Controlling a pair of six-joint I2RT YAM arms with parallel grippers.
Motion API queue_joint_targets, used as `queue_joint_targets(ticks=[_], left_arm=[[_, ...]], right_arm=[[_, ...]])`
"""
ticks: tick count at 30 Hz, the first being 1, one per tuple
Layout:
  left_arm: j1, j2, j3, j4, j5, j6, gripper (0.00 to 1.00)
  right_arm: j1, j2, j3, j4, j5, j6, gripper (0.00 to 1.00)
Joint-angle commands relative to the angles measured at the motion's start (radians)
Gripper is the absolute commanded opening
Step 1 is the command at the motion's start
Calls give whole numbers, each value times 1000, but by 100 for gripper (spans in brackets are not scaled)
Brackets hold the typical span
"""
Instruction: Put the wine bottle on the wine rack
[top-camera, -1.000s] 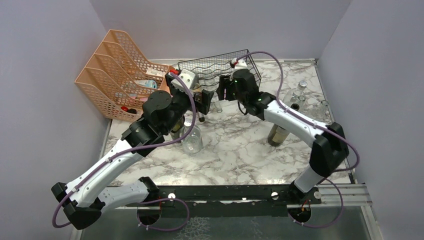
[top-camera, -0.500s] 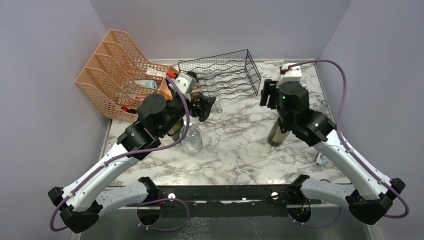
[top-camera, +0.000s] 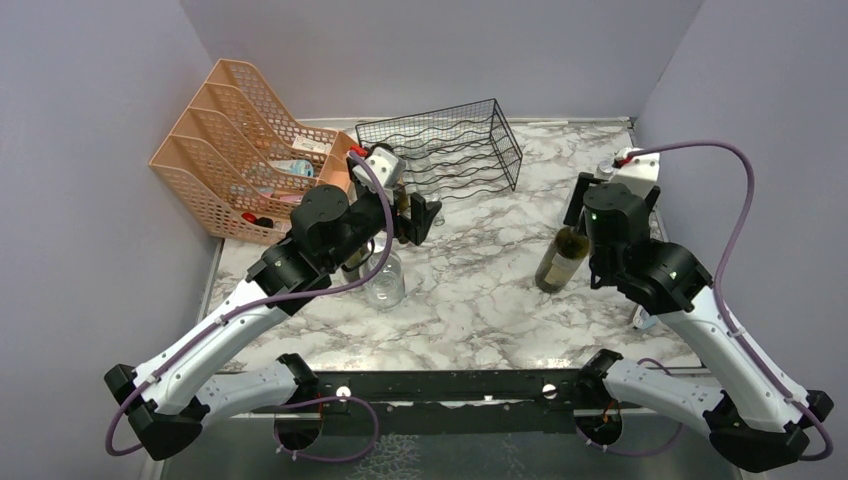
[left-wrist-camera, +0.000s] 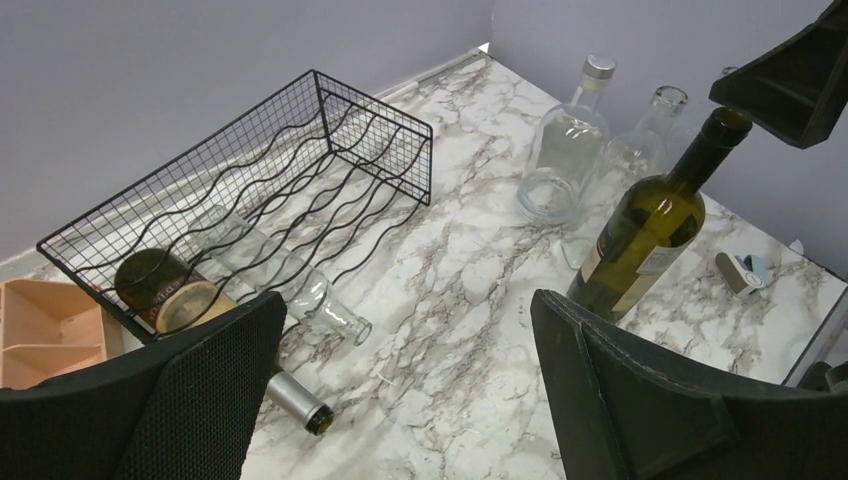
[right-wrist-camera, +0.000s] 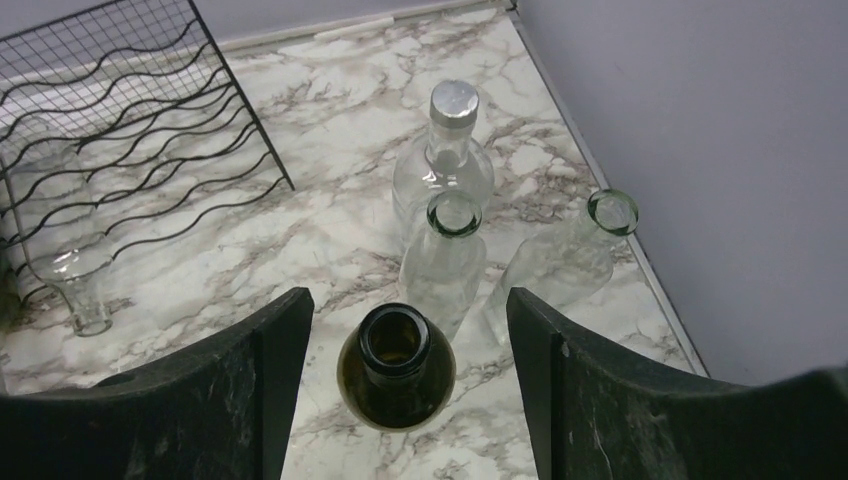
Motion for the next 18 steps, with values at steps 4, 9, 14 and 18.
queue_joint_targets(ticks=[4, 9, 14, 18], left_arm=[[4, 13, 17, 20, 32, -48, 99], [3, 24, 24, 22, 53, -72, 99], [4, 37, 26, 34, 52, -84, 99], [4, 49, 27, 48, 51, -86, 99]], right_arm=[[2, -9, -92, -47, 1, 114, 71], [-7, -2, -141, 10, -29, 102, 68], [-76, 28, -177, 96, -113, 47, 65], [-122, 37, -186, 131, -156, 19, 57]])
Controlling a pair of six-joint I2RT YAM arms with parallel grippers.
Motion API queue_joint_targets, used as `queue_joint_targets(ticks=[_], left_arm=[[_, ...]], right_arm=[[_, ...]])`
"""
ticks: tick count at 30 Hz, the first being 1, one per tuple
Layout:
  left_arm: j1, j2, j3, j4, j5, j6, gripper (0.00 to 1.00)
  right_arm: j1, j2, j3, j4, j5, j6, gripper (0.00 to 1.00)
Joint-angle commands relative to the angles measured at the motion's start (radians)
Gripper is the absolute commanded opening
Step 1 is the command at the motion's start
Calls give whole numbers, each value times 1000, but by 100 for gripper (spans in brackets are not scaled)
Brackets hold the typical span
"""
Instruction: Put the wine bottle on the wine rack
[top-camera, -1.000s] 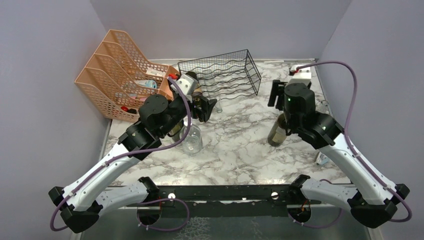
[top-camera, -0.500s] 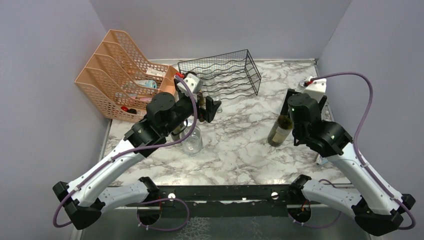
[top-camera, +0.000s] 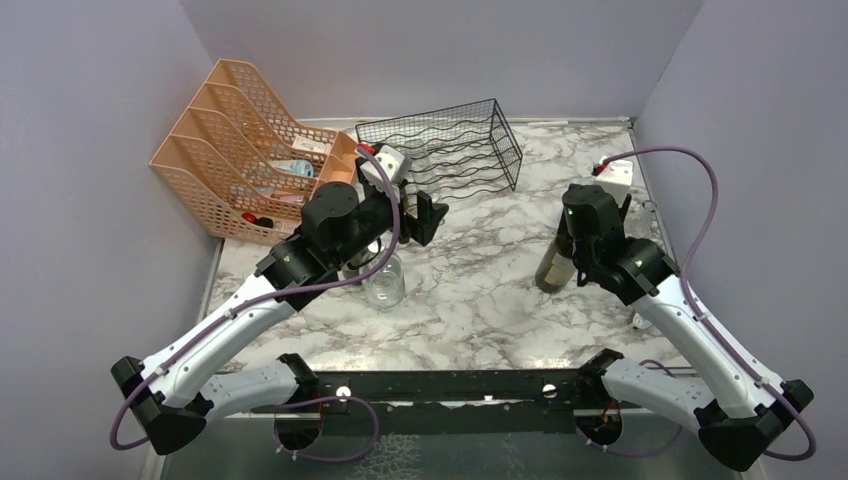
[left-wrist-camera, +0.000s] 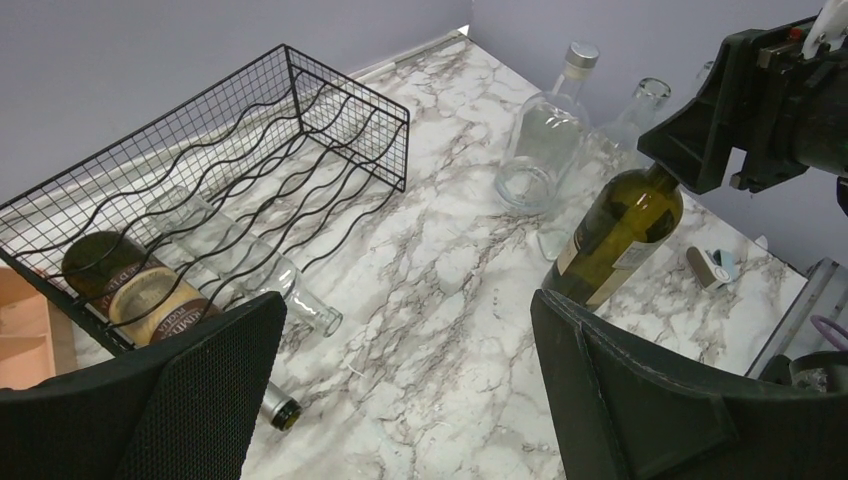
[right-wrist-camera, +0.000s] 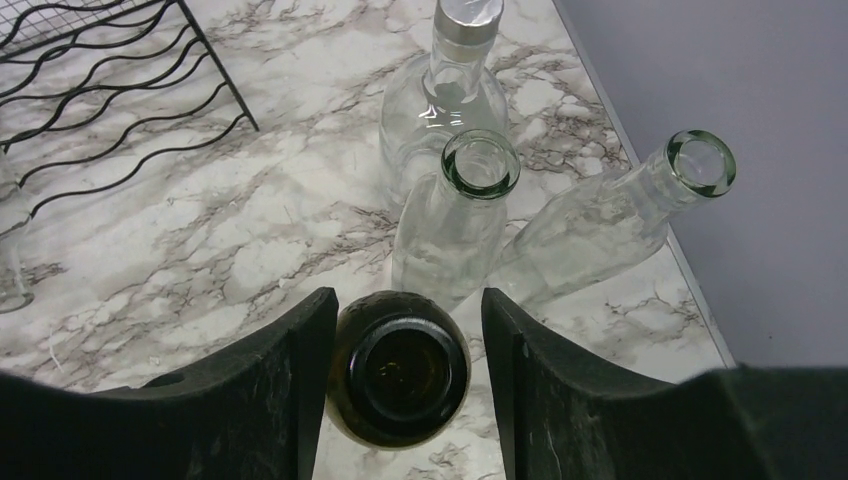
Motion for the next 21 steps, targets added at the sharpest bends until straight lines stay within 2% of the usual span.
queue_joint_targets(ticks=[1, 5, 7, 10, 13, 16, 21], left_arm=[[3, 14, 27, 49, 25, -21, 99], [4, 24, 15, 66, 35, -30, 99], [4, 36, 13, 76, 48, -36, 99], [3, 61, 18, 96, 95, -36, 99], [3, 89, -1, 146, 175, -48, 99], [-1, 116, -42, 229, 250, -59, 99], [-19, 159, -135, 403, 271, -63, 99]], right_arm=[[-35, 2, -19, 89, -68, -40, 54], [-38, -8, -42, 121, -82, -71, 41], [-41, -9, -44, 116, -80, -70, 31], [-40, -22, -46, 131, -100, -84, 16], [-40, -27, -34, 152, -139, -114, 7], [-40, -13, -1, 154, -190, -139, 1], [-40, 4, 59, 153, -291, -182, 1]])
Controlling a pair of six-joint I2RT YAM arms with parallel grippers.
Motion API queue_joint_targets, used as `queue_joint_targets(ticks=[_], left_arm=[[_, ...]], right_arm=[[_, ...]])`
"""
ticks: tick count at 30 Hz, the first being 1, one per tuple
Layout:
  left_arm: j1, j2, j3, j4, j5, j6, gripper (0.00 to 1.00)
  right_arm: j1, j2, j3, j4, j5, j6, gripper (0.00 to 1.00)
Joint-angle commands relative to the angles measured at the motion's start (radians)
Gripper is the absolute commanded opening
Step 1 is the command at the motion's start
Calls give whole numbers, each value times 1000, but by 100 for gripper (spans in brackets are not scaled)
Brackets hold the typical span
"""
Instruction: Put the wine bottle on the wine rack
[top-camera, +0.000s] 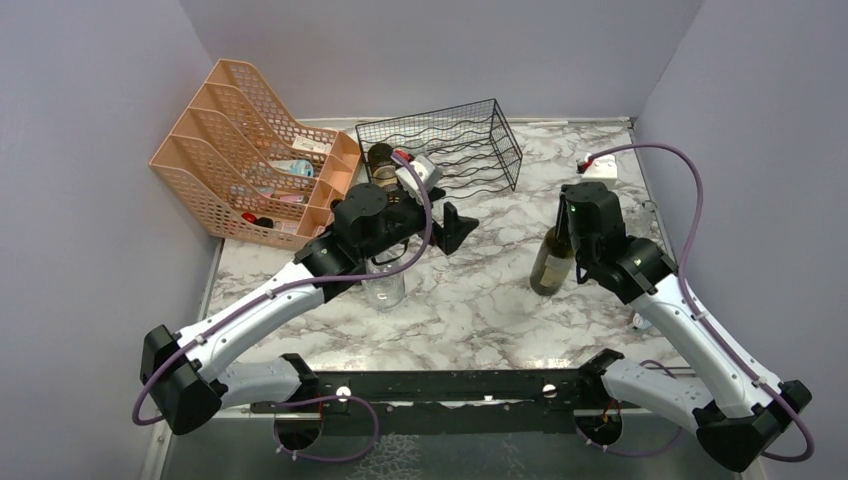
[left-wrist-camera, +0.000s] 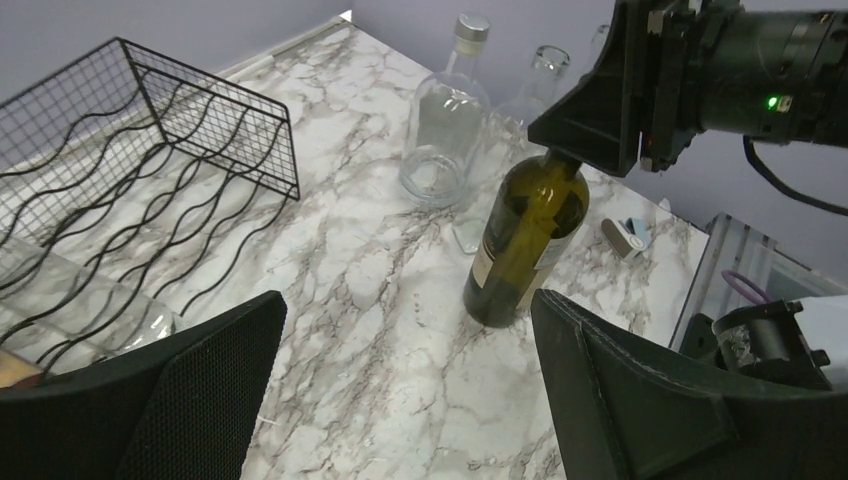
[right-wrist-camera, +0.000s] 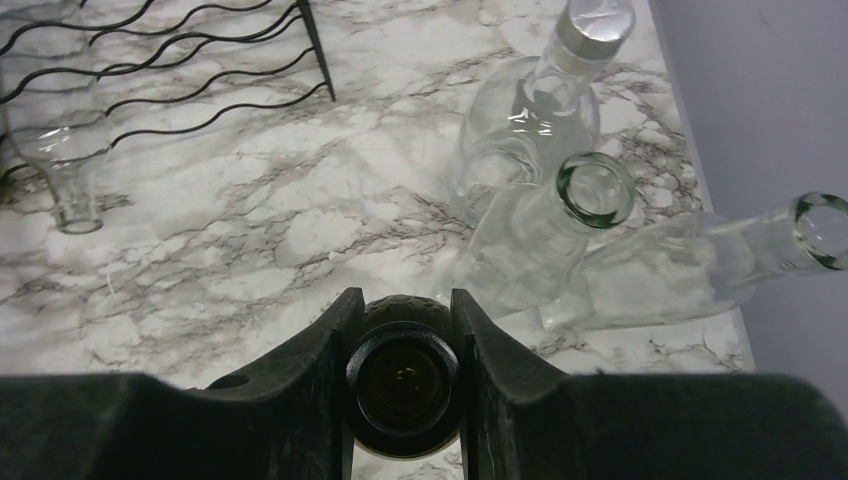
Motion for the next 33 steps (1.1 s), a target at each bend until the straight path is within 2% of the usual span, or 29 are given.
queue_joint_targets(ticks=[1, 7, 19, 24, 33], left_arm=[[-16, 38, -78, 209, 69, -10, 99], [-62, 85, -205, 450, 73, 79, 99], [-151, 291, -251, 591, 33, 167, 99], [-153, 338, -321, 692, 15, 158, 99], [-153, 410, -343, 803, -10, 80, 99]], right_arm=[[-3, 6, 92, 53, -122, -52, 1], [-3, 30, 152, 29, -263, -40, 1], [-3, 77, 225, 69, -454, 28, 1], [-3, 76, 237, 77, -512, 51, 1], [-3, 60, 267, 91, -593, 82, 1]])
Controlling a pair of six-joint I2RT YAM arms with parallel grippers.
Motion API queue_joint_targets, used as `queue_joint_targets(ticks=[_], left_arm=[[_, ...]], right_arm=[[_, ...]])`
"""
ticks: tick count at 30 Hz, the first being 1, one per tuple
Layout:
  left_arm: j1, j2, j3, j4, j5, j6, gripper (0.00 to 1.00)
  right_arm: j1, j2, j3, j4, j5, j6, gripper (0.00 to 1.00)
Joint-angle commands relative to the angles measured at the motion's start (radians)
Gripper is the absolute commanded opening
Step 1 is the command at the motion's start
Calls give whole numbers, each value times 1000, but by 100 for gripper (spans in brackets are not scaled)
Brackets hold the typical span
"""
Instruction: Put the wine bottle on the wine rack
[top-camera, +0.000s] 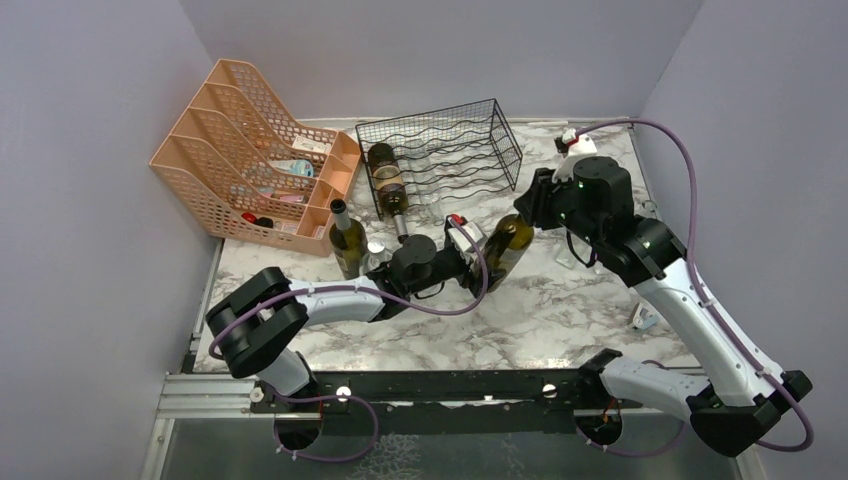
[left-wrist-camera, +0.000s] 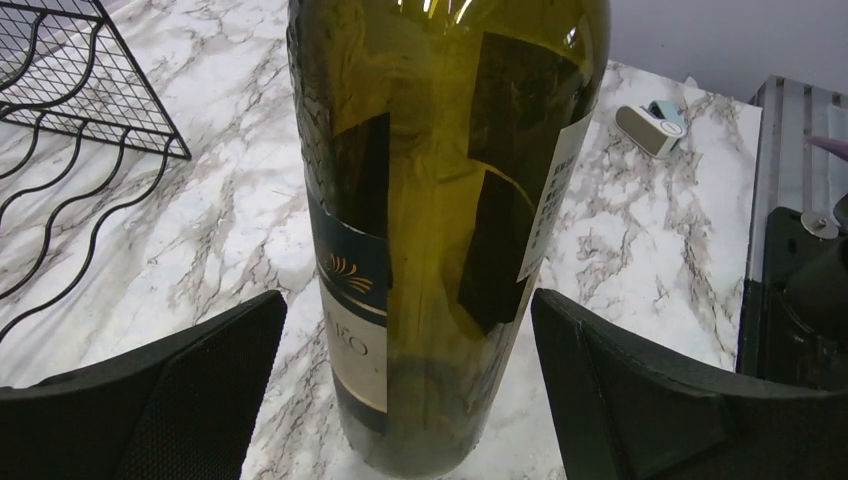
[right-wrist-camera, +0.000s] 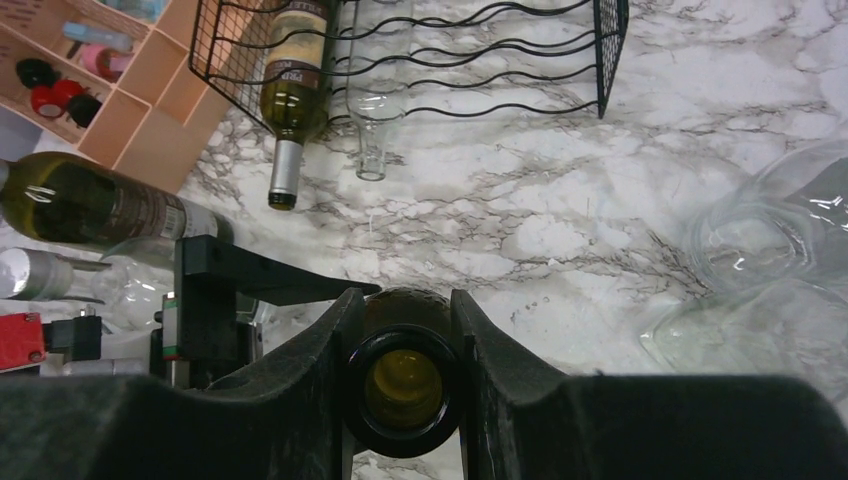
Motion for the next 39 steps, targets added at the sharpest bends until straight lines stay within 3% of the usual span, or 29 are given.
queue_joint_targets(ticks=[1, 27, 29, 31, 34, 37, 38, 39], left_arm=[[-4, 22, -10, 132, -9, -54, 99], [-3, 52, 26, 202, 153, 134, 99], [-3, 50, 26, 202, 148, 149, 95], [-4, 44, 26, 202, 138, 158, 86], [-3, 22, 25, 202, 111, 177, 63], [-3, -2, 21, 202, 98, 219, 27], [-3, -12, 18, 202, 98, 240, 4], [-4, -20, 15, 202, 94, 257, 0]], right_arm=[[-4, -33, 68, 108, -80, 43, 1], [-3, -97, 116, 77, -208, 38, 1], [-3, -105, 119, 75, -228, 35, 1], [-4, -115, 116, 70, -237, 34, 1], [-3, -122, 112, 47, -233, 29, 2], [-3, -123, 115, 7, -219, 16, 9], [-4, -124, 115, -7, -217, 10, 15], [-3, -128, 116, -22, -217, 1, 22]])
